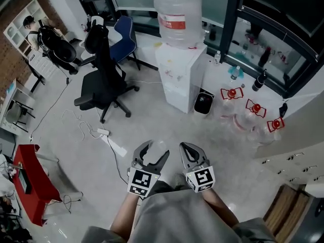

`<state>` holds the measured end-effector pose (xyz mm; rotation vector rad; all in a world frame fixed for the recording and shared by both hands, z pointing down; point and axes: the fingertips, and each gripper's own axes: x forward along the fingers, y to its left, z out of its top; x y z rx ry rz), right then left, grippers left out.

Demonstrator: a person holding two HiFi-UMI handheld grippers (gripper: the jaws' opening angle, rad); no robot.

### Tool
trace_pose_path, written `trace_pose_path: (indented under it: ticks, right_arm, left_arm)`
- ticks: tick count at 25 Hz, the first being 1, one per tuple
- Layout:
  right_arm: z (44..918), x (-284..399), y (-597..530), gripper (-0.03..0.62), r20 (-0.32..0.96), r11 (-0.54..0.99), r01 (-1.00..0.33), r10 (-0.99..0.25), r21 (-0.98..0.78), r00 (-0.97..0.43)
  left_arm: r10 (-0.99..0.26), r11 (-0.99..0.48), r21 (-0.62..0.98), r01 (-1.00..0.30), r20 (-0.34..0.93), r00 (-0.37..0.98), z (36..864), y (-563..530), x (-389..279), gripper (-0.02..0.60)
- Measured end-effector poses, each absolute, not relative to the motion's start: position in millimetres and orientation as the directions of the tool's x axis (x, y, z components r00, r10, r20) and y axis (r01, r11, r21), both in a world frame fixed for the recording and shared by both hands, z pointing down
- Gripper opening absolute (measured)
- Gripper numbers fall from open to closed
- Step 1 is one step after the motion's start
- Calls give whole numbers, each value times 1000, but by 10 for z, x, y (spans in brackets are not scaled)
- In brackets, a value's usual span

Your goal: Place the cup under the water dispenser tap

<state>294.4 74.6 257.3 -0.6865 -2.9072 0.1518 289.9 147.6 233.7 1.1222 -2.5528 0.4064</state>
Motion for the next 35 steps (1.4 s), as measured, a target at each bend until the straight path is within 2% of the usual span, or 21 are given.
trace_pose_path:
  ticks: [14,35]
  right_arm:
    - [2745,2346,733,12,138,909,391,410,-146,-902]
    - [2783,814,1237,12,195,959,252,273,-129,-942]
  left_arm:
    - [-671,628,-122,-769,415,-614,2523,1527,2235,275]
    - [-751,532,-74,-844,420,-510,2621,2064,529,275]
